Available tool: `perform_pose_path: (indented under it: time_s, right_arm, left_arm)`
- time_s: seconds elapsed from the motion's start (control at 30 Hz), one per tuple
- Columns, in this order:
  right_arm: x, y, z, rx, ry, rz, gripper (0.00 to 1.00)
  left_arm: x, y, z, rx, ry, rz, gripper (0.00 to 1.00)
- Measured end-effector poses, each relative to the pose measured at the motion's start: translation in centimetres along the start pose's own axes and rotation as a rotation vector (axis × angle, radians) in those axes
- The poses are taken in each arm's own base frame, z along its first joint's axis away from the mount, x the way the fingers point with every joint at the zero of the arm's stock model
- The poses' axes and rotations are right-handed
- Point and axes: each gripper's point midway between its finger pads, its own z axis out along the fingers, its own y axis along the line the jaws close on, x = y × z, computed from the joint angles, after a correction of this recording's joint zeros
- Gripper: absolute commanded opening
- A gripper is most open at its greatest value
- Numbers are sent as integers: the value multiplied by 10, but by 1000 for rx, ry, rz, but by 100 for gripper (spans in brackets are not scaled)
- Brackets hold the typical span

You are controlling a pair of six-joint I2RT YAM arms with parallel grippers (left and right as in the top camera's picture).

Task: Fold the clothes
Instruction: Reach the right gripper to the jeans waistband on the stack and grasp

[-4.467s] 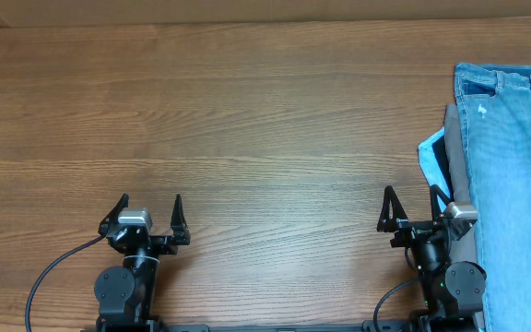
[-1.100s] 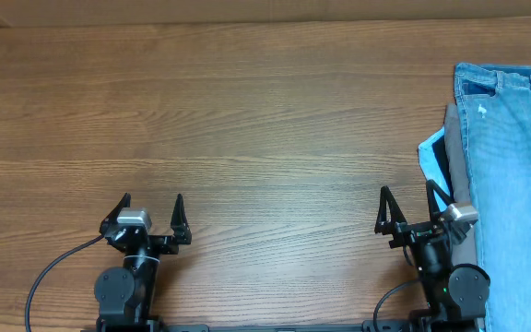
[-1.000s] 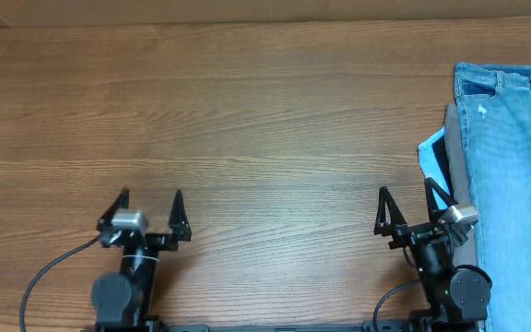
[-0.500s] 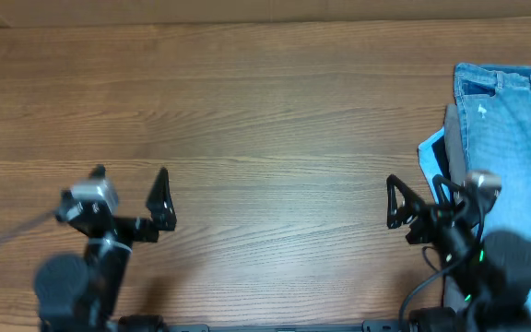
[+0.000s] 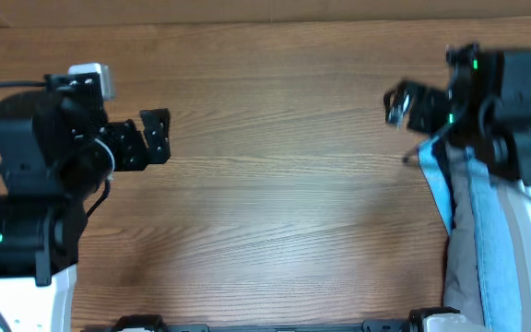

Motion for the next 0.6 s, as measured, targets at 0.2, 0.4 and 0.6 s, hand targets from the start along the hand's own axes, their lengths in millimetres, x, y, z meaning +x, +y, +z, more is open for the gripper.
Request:
perform_pose_path:
  time_s: [0.2, 0.4, 0.6]
  right_arm:
    - [-61, -59, 67, 154, -119, 120, 88]
    - [-84, -149, 153, 288, -140, 241, 86]
    - [-56, -227, 227, 384, -61, 323, 79]
  left_arm:
    - [24, 0, 18, 26, 140, -31, 100]
    - [35, 2, 28, 26, 205, -49, 100]
    - [36, 2, 32, 29, 218, -53, 100]
